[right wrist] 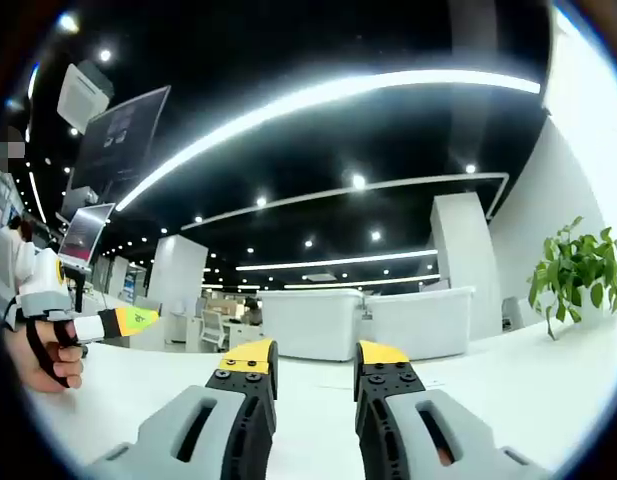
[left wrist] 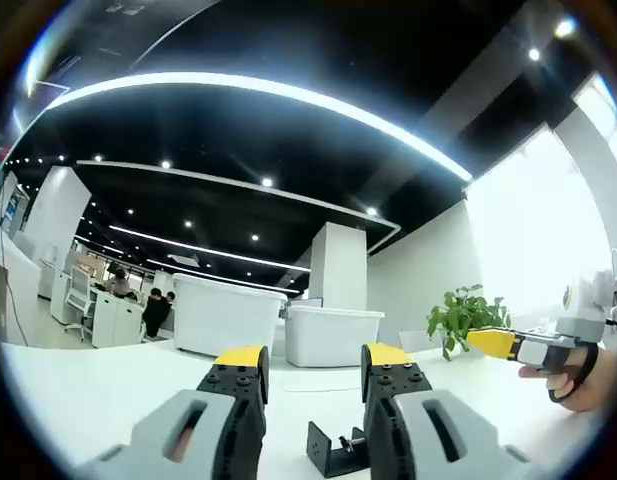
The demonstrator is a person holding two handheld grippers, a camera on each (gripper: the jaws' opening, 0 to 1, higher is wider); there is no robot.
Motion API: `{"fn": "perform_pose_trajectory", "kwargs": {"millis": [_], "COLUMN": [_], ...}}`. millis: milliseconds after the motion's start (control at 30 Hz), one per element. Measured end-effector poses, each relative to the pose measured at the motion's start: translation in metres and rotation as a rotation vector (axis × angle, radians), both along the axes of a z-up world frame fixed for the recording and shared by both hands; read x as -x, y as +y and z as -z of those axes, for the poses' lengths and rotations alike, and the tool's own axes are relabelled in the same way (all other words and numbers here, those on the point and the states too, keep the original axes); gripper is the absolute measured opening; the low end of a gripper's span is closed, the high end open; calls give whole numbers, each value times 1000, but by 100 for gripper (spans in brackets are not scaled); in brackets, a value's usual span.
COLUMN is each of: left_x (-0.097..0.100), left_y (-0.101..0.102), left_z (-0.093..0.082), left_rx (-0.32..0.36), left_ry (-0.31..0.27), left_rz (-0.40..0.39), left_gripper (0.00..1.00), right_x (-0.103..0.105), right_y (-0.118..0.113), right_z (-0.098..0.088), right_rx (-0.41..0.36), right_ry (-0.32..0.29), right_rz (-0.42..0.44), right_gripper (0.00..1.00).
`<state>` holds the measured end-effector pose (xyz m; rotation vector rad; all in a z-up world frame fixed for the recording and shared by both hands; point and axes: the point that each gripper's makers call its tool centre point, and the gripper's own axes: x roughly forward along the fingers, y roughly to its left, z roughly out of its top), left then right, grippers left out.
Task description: Clamp the fixed fixture on the desktop, loosen the retaining clip, secure it to the edge of the desk, and tighten the retaining clip.
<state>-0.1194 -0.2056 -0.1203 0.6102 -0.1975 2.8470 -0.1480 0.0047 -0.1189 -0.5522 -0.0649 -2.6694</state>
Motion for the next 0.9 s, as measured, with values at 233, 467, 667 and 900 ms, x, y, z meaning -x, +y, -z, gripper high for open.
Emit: {"fn": "perform_pose_trajectory", "kwargs": {"millis": [233,467,667,900], "left_x": [0,2,3,4], "left_y": [0,0,0,0], "left_z": [1,4,6,8], "left_rx": [0,2,4,6], "left_ry": [-6,-23,-30,-38], "left_rz": [-2,-5,-7,-6], "left_gripper": [36,36,36,36], "right_x": [0,2,4,3], "right_y": [-1,0,1,1], "right_z": [0,0,0,1], "right_rx": [-4,-2,0,0], "right_ry": [0,-1,-4,-7], "right_rz": [-5,-3,1,0], "right_gripper": [28,28,27,28]}}
